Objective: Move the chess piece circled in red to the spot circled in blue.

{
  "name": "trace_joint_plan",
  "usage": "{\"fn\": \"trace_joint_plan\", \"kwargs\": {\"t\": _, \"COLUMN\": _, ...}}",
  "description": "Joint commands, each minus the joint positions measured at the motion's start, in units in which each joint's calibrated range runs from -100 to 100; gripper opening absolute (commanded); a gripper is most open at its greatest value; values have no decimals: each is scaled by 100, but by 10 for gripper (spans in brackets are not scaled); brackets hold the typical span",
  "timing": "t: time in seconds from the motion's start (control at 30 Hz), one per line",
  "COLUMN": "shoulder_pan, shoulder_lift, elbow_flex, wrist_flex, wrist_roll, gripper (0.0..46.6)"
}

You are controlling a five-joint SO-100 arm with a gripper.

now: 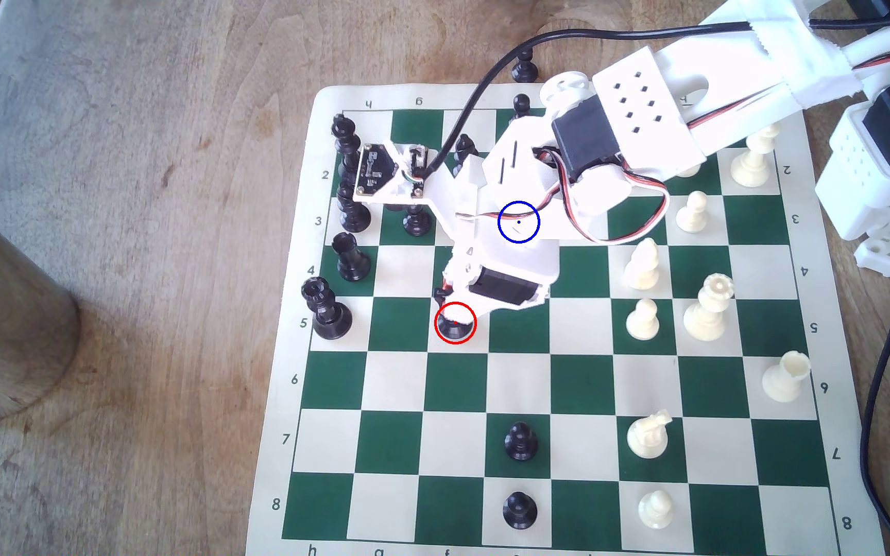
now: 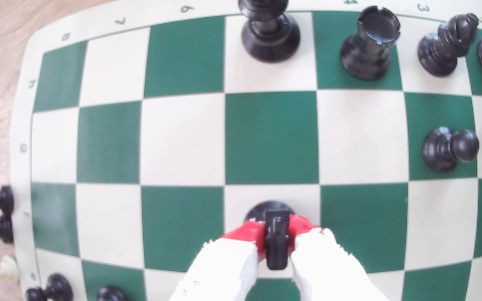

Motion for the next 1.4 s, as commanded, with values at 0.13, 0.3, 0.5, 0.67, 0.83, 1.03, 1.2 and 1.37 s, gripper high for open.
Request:
{"fn": "trace_joint_plan", "kwargs": {"t": 0.13, "shoulder_pan": 168, "shoulder_lift": -613, "elbow_flex": -579, "wrist_flex": -122, "wrist_roll": -73, "gripper": 19}}
{"fn": "trace_joint_plan", "kwargs": {"t": 0.3, "shoulder_pan": 356, "shoulder_lift": -1250, "elbow_flex": -443, "wrist_flex": -122, "wrist_roll": -176, "gripper": 18}}
{"fn": "trace_joint_plan", "kwargs": {"t": 0.5, "shoulder_pan": 473, "shoulder_lift": -2353, "elbow_flex": 264, "wrist_flex": -89, "wrist_roll": -195, "gripper": 18}}
{"fn": "trace_joint_plan", "kwargs": {"t": 0.67, "shoulder_pan": 622, "shoulder_lift": -3007, "elbow_flex": 817, "wrist_flex": 197, "wrist_roll": -161, "gripper": 21}}
{"fn": "trace_joint_plan", "kwargs": {"t": 0.83, "shoulder_pan": 723, "shoulder_lift": -3703, "elbow_flex": 1506, "wrist_flex": 255, "wrist_roll": -117, "gripper": 21}}
{"fn": "trace_joint_plan", "kwargs": {"t": 1.03, "shoulder_pan": 833, "shoulder_lift": -4297, "elbow_flex": 2132, "wrist_flex": 410, "wrist_roll": -44, "gripper": 20}}
{"fn": "trace_joint_plan", "kwargs": {"t": 1.2, "shoulder_pan": 950, "shoulder_lift": -4611, "elbow_flex": 2631, "wrist_flex": 451, "wrist_roll": 24, "gripper": 20}}
{"fn": "trace_joint_plan", "kwargs": {"t": 1.37, "shoulder_pan": 1068, "shoulder_lift": -4705, "elbow_flex": 3066, "wrist_flex": 443, "wrist_roll": 68, "gripper": 20}}
